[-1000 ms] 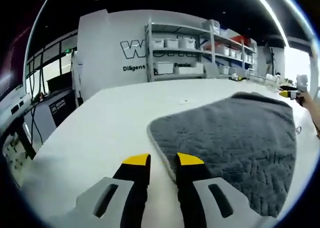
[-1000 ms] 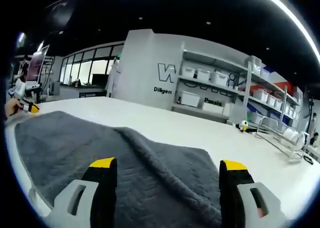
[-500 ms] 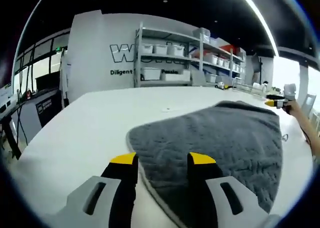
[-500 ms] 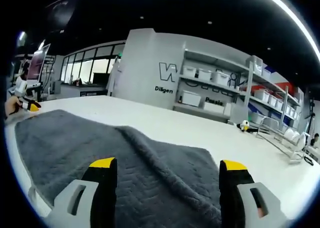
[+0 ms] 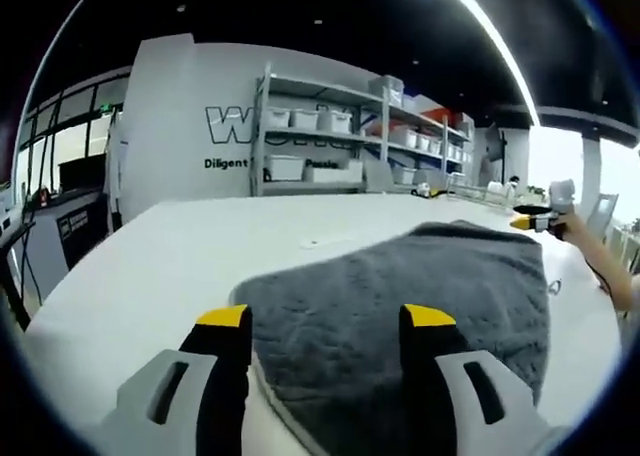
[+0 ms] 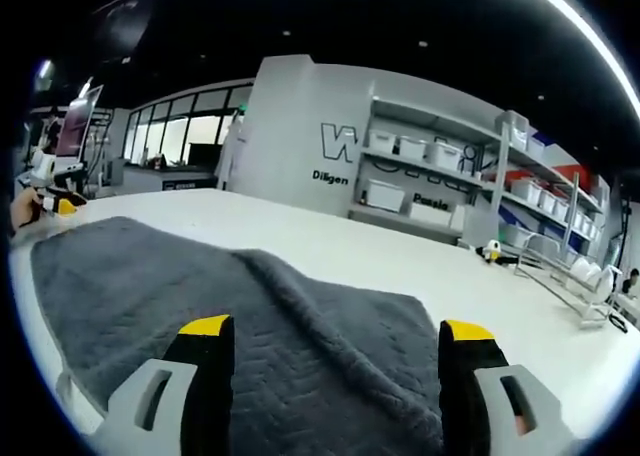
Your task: Open the folded towel by lifting each exposed corner and separating the folded layers until the towel lies flat within the target outline without major curled edges
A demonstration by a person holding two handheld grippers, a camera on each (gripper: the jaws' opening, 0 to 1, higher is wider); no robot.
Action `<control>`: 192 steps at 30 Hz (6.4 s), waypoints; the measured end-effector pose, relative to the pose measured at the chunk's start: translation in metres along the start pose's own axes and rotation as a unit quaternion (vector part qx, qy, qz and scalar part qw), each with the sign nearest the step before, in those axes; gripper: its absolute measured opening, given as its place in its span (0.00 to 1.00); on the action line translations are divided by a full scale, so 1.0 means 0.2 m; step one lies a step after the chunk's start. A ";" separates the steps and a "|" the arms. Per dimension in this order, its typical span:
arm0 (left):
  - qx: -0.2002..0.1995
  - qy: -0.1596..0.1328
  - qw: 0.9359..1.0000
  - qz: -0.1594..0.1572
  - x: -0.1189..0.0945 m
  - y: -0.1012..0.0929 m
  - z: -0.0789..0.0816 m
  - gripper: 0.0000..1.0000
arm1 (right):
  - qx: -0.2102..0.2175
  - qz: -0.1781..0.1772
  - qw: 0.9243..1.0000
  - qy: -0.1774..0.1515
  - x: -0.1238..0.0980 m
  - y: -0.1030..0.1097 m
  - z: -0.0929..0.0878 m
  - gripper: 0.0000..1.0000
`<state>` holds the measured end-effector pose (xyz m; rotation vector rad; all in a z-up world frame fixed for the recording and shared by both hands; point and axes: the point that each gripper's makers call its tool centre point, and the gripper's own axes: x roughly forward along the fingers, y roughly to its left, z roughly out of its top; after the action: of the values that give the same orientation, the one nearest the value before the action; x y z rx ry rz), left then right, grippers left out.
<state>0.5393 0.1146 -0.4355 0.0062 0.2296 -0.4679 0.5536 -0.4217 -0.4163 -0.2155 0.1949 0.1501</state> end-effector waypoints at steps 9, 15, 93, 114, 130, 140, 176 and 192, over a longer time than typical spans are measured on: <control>-0.028 -0.015 0.998 -0.048 0.02 -0.11 0.03 0.73 | 0.000 0.001 1.000 0.000 0.01 -0.01 0.00 0.85; -0.019 -0.015 0.998 -0.062 0.03 -0.15 0.04 0.82 | -0.002 0.002 1.000 0.004 0.01 0.01 -0.01 0.85; 0.010 0.064 0.997 0.040 0.04 0.06 -0.14 0.89 | -0.020 0.009 1.000 0.021 0.03 0.05 -0.06 0.85; -0.003 0.065 0.997 0.045 0.04 0.09 -0.17 0.63 | -0.022 0.007 0.999 0.026 0.04 0.04 -0.07 0.84; 0.035 0.104 0.993 0.046 0.06 0.09 -0.27 0.40 | -0.022 0.008 0.999 0.026 0.03 0.06 -0.07 0.84; 0.032 0.098 0.994 0.039 0.06 0.08 -0.26 0.31 | -0.021 0.009 0.999 0.026 0.04 0.06 -0.07 0.84; 0.058 0.125 0.983 0.120 -0.06 0.29 -0.28 0.12 | -0.022 0.008 0.999 0.032 0.05 0.05 -0.09 0.83; 0.112 0.146 0.961 0.205 -0.15 0.48 -0.27 0.13 | -0.025 0.012 0.999 0.033 0.05 0.07 -0.09 0.83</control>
<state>0.5454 0.2172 -0.4856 0.3417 0.4540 -0.0748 0.5580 -0.4117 -0.4388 -0.2689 0.2591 0.1720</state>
